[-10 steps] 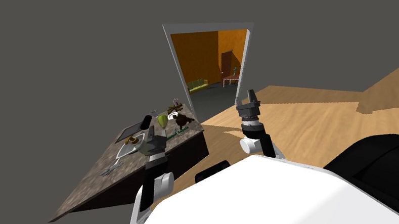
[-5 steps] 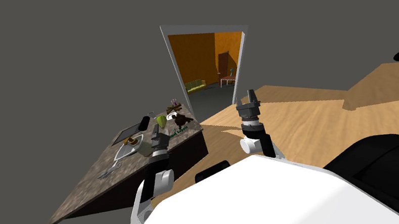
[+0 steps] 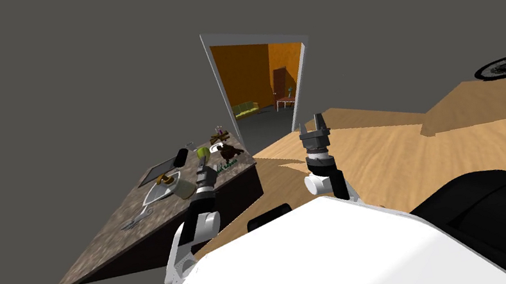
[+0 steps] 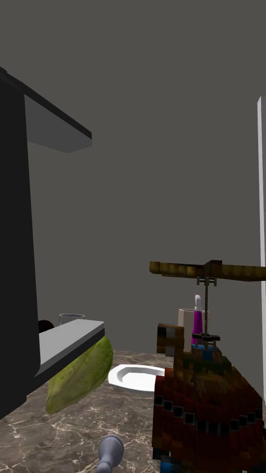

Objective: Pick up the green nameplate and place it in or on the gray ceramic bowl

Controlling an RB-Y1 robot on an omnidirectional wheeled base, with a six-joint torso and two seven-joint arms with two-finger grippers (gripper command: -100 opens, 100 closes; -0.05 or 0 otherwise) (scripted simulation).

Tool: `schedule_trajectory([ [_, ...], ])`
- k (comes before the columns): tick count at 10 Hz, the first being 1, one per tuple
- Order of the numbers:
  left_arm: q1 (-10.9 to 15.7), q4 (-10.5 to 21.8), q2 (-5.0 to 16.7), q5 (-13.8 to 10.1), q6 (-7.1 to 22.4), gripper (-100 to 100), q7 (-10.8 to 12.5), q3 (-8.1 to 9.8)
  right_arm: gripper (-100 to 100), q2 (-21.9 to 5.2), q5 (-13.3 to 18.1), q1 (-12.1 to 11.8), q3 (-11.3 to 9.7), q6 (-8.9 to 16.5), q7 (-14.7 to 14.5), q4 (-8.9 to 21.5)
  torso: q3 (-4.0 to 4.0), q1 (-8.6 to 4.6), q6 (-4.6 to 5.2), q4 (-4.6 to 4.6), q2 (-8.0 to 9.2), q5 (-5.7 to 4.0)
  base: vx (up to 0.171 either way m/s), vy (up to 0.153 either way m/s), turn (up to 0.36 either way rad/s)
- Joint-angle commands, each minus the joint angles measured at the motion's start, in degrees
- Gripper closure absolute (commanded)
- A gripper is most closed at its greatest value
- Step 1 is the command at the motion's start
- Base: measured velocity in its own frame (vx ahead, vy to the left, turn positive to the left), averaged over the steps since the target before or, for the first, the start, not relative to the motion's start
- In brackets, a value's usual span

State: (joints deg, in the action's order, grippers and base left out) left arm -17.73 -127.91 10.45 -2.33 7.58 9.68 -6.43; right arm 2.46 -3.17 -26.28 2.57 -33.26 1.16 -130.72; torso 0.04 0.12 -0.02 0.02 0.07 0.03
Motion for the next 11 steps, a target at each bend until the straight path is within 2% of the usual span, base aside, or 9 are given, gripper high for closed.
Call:
schedule_trajectory([
  [1, 0.19, -0.01, 0.14, -0.11, 1.8, -100, 0.06, 0.0, 0, 0.0, 0.0, 0.0, 0.0, 0.0, 0.0, 0.0, 0.0, 0.0, 0.0, 0.0, 0.0, 0.0, -0.012, 0.013, 0.0],
  [2, 1.46, 0.18, 0.69, -0.64, 3.81, -100, 0.26, -0.2, 0, 0.0, 0.0, 0.0, 0.0, 0.0, 0.0, 0.0, -0.02, -0.05, -0.01, -0.01, -0.04, -0.01, -0.021, 0.012, -0.064],
  [4, 1.46, 0.18, 0.69, -0.64, 5.65, -100, 0.26, -0.2, 0, 0.0, 0.0, 0.0, 0.0, 0.0, 0.0, 0.0, -0.01, -0.05, 0.0, 0.0, -0.02, -0.01, -0.016, 0.015, -0.044],
  [7, 4.09, 0.66, 1.72, -1.65, 11.01, -100, 0.61, -0.45, 0, 0.0, 0.0, 0.0, 0.0, 0.0, 0.0, 0.0, -0.02, -0.02, -0.01, -0.01, -0.03, -0.01, -0.023, 0.023, -0.081],
  [9, 4.09, 0.66, 1.72, -1.65, 13.62, -100, 0.61, -0.45, 0, 0.0, 0.0, 0.0, 0.0, 0.0, 0.0, 0.0, 0.0, -0.01, -0.01, 0.0, -0.01, 0.0, -0.015, 0.018, -0.028],
  [10, 5.43, 0.94, 2.21, -2.14, 15.75, -100, 0.77, -0.51, 0, 0.0, 0.0, 0.0, 0.0, 0.0, 0.0, 0.0, -0.03, -0.05, -0.01, -0.01, -0.06, -0.01, -0.011, 0.015, -0.088],
  [11, 5.43, 0.94, 2.21, -2.14, 17.41, -100, 0.77, -0.51, 0, 0.0, 0.0, 0.0, 0.0, 0.0, 0.0, 0.0, -0.04, -0.05, 0.01, -0.01, -0.06, -0.01, -0.012, 0.018, -0.073],
])
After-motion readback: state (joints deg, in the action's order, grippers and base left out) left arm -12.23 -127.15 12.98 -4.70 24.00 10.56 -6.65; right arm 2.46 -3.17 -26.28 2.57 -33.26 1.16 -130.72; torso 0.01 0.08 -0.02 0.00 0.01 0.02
